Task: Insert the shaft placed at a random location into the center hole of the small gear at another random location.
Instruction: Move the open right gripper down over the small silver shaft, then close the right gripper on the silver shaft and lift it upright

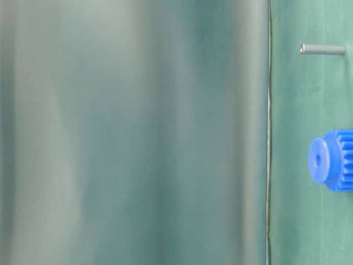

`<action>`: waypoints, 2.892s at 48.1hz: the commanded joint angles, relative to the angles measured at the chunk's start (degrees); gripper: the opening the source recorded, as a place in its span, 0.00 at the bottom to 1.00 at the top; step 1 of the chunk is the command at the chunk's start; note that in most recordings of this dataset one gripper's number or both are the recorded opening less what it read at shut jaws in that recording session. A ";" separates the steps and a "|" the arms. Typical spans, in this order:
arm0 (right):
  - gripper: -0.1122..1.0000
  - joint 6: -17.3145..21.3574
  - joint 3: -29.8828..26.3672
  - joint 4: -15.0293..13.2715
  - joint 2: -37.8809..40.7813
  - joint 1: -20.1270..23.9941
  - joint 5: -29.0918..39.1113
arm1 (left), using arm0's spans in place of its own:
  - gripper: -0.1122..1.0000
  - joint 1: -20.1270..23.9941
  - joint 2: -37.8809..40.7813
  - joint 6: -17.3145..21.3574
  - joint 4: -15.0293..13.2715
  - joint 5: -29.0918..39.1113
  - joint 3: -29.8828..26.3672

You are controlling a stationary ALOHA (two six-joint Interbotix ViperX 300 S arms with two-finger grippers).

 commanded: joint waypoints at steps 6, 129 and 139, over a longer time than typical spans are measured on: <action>0.11 0.35 -1.93 -0.09 0.97 -1.41 1.23 | 0.10 0.00 0.53 -0.18 0.70 0.26 -2.55; 0.22 -0.53 -6.06 1.23 48.69 -13.45 -14.59 | 0.10 0.00 0.53 -0.26 0.70 3.69 -2.11; 0.22 -1.05 -8.44 0.97 40.78 -13.27 -4.39 | 0.10 0.00 0.62 -0.26 0.70 3.69 -2.11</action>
